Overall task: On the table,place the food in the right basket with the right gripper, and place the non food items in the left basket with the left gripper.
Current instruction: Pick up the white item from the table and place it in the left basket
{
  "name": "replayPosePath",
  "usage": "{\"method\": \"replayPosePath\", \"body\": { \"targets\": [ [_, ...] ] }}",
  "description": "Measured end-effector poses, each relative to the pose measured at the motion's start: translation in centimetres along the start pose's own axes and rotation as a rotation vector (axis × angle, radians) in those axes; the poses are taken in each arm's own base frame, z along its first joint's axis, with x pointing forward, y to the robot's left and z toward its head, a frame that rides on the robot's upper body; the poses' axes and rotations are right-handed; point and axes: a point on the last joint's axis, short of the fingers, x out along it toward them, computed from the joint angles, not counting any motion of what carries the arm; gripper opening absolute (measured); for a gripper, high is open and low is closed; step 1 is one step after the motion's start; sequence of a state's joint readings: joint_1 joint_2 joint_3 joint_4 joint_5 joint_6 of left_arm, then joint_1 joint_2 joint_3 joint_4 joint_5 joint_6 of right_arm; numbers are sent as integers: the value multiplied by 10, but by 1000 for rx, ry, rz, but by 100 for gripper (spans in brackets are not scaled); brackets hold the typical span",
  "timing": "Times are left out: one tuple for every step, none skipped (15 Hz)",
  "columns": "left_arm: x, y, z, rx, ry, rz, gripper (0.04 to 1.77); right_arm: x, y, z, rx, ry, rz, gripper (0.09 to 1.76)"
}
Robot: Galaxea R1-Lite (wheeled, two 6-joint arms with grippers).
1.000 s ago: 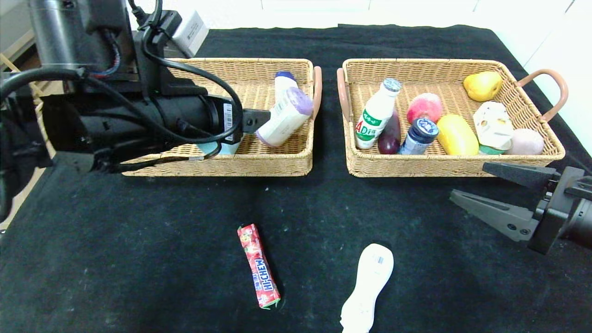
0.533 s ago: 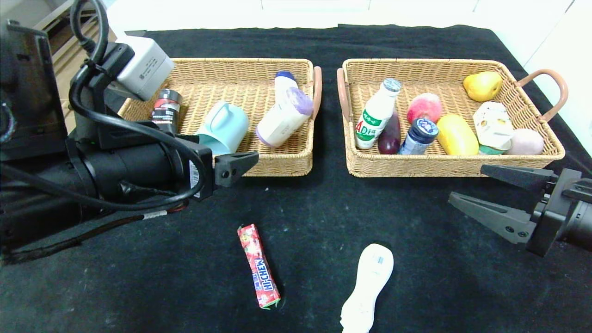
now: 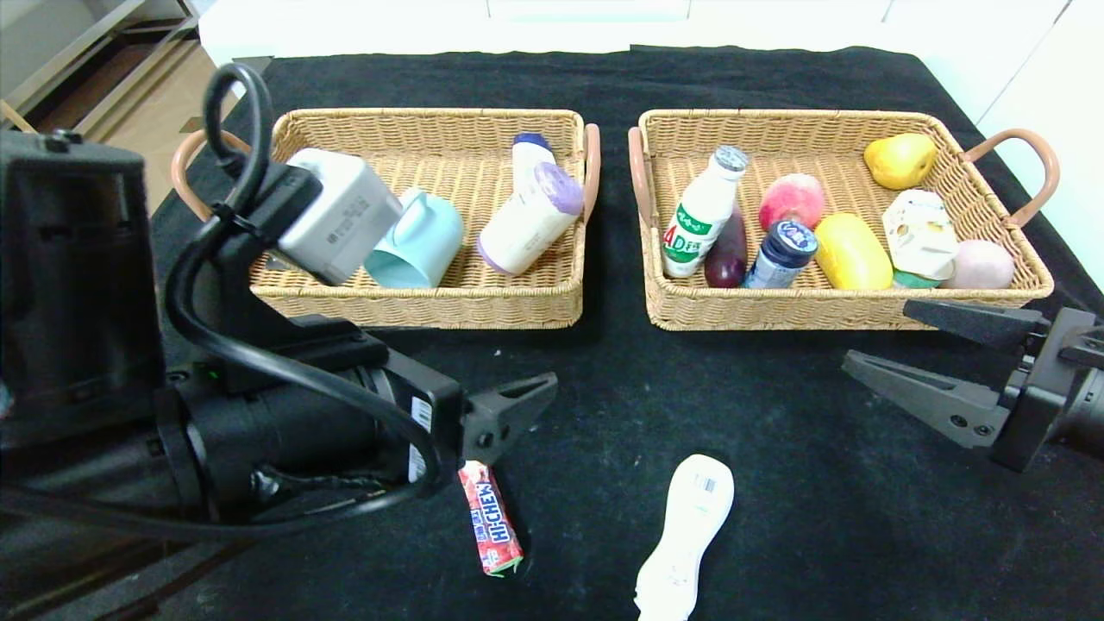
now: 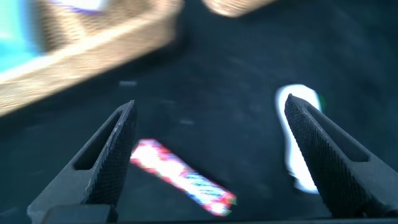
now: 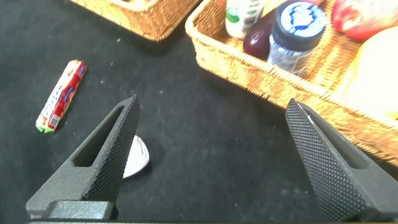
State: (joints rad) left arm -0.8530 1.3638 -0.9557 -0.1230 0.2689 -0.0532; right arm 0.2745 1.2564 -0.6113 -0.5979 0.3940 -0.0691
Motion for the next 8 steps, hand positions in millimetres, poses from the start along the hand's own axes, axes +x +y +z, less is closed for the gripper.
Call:
{"method": "replayPosePath", "body": {
  "targets": [
    [5, -9, -3, 16, 16, -28, 170, -1, 0, 1, -1, -6, -1, 171],
    [11, -18, -6, 31, 32, -51, 170, -3, 0, 3, -4, -12, -5, 171],
    [18, -26, -9, 47, 52, -72, 171, -5, 0, 5, -5, -19, -9, 171],
    [26, -33, -12, 60, 72, -86, 171, -6, 0, 7, -7, -25, -12, 171],
    [33, -40, -15, 73, 91, -96, 171, -8, 0, 9, -9, -33, -17, 171],
    [41, -49, -19, 89, 111, -96, 171, -10, -1, 11, -12, -41, -23, 171],
    [47, -56, -23, 102, 126, -92, 171, -12, -1, 13, -16, -49, -29, 171],
    [53, -63, -28, 118, 145, -90, 171, -14, -2, 15, -20, -58, -38, 171]
  ]
}}
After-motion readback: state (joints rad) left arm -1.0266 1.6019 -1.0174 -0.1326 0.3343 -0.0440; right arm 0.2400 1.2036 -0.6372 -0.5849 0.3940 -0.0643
